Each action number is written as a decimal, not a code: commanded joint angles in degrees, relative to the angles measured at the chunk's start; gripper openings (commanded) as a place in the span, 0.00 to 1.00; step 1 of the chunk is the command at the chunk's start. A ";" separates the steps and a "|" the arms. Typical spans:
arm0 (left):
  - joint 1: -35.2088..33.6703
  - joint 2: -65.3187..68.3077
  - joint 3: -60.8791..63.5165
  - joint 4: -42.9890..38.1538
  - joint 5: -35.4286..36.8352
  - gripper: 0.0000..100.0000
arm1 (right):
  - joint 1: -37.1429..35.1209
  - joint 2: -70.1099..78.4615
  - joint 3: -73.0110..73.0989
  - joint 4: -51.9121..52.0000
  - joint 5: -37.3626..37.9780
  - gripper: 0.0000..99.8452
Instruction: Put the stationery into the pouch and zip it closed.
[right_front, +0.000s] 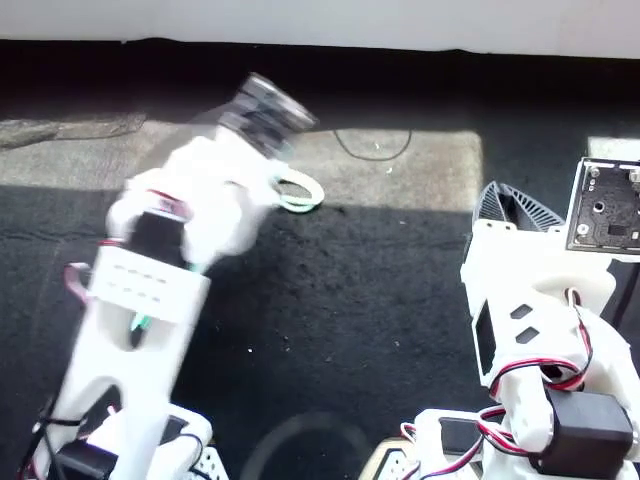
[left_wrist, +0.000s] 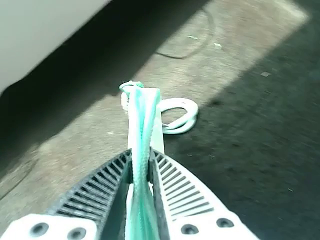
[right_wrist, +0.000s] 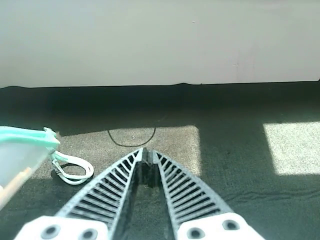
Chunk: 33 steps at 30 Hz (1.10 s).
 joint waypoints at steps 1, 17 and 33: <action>8.66 -1.27 5.49 -0.53 0.88 0.01 | 0.57 -0.57 -2.07 -0.48 -0.70 0.01; 14.99 8.48 -3.65 6.15 7.30 0.21 | 0.57 -0.57 -2.07 4.70 -0.70 0.01; -3.21 8.92 -32.40 31.47 7.91 0.01 | 2.42 -0.57 12.18 -0.75 -0.44 0.01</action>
